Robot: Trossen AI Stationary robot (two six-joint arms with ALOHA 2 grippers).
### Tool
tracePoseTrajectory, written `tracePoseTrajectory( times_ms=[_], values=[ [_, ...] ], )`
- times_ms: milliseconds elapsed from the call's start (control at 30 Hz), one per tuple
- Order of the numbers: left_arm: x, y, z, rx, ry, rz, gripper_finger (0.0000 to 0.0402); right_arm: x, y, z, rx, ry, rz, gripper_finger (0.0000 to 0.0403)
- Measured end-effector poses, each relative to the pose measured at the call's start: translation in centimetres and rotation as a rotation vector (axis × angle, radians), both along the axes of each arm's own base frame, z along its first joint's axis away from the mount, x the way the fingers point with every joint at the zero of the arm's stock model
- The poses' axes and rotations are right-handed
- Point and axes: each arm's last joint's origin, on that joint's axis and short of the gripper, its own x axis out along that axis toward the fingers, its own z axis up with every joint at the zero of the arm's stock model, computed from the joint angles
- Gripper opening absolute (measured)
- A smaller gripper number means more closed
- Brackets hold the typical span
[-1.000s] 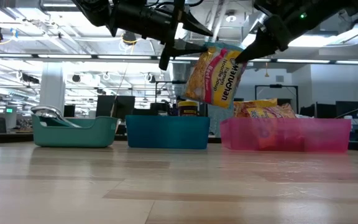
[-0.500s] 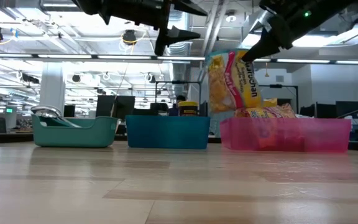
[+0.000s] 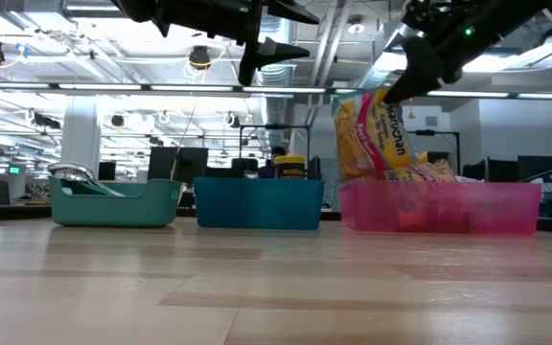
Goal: Pick & Place Food Item
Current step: Put the light blue noodle pack into the pink bin
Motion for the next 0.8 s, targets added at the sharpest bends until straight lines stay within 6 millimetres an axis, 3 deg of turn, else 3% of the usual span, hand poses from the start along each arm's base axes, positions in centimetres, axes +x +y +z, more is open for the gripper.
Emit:
tracePoseTrajectory(
  times_ms=[367,800],
  values=[
    [0.0,0.0,-0.2,-0.003,0.019,-0.004,0.0216,0.0,-1.0,0.3,0.075,-0.081,-0.104,0.0000],
    [0.0,-1.7,-1.0,0.025,0.103,-0.065,0.0197,-0.4,-1.4,0.8,0.184,-0.219,-0.191,0.0000]
  ],
)
